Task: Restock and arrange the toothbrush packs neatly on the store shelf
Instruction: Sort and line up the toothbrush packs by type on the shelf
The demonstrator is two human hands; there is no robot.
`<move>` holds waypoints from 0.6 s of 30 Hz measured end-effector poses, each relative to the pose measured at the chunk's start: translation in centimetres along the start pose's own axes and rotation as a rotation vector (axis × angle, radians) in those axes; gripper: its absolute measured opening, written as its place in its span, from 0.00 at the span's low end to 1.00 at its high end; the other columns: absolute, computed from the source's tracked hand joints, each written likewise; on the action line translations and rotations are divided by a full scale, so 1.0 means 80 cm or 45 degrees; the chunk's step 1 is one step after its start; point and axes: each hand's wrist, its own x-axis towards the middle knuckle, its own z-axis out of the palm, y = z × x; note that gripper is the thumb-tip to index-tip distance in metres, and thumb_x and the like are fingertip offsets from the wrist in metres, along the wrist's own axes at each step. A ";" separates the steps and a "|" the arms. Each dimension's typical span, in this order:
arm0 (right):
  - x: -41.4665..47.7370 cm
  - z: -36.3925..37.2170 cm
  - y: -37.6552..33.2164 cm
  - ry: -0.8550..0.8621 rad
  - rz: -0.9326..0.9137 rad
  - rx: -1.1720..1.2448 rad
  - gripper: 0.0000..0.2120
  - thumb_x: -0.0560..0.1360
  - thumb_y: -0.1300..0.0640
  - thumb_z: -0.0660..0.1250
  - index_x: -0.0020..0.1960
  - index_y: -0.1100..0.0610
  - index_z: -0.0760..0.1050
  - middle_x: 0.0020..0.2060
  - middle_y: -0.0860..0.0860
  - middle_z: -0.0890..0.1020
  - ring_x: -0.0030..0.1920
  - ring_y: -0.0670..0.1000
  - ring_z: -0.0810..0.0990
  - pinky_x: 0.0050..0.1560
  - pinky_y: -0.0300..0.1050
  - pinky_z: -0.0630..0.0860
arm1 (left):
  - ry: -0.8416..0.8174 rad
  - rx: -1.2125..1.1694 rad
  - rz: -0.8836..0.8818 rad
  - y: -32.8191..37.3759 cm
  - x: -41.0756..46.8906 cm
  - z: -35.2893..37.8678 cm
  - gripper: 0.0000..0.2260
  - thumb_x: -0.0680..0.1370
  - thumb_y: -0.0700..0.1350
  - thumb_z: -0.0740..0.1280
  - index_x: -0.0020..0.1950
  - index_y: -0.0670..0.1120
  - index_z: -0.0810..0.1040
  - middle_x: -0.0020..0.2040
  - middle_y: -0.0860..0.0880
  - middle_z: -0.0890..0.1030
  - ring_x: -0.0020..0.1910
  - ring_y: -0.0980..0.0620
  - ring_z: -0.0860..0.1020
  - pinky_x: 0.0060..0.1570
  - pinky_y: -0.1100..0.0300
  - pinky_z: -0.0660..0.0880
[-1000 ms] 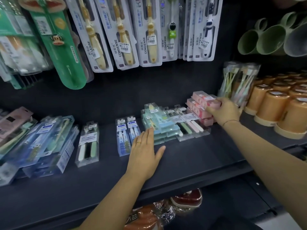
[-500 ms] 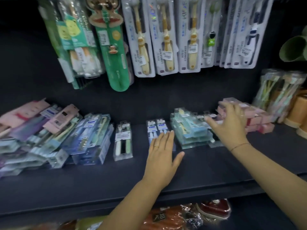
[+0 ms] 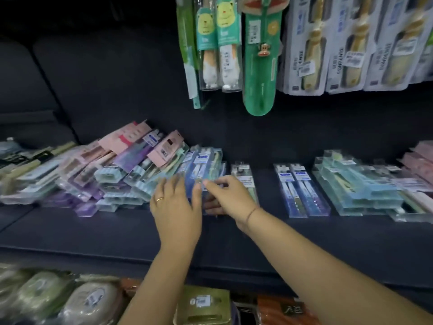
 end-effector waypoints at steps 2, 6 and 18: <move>0.013 0.019 0.001 0.016 0.005 0.022 0.16 0.77 0.49 0.69 0.56 0.59 0.72 0.46 0.57 0.81 0.38 0.51 0.81 0.34 0.43 0.79 | -0.036 0.007 0.056 0.006 -0.007 0.004 0.30 0.80 0.58 0.46 0.69 0.43 0.75 0.69 0.44 0.75 0.70 0.41 0.69 0.68 0.42 0.62; 0.017 0.025 0.004 0.121 0.018 0.026 0.17 0.76 0.50 0.70 0.60 0.57 0.71 0.48 0.55 0.80 0.39 0.47 0.81 0.32 0.37 0.75 | -0.124 -0.196 0.088 0.014 -0.020 0.002 0.23 0.83 0.51 0.48 0.71 0.45 0.72 0.69 0.49 0.74 0.70 0.47 0.67 0.70 0.50 0.60; -0.061 -0.107 0.003 0.270 -0.046 0.047 0.16 0.78 0.60 0.67 0.66 0.59 0.72 0.51 0.60 0.82 0.33 0.50 0.82 0.32 0.40 0.80 | -0.171 -0.229 0.248 0.019 -0.018 0.016 0.22 0.82 0.50 0.60 0.75 0.45 0.66 0.75 0.48 0.66 0.75 0.50 0.61 0.72 0.52 0.58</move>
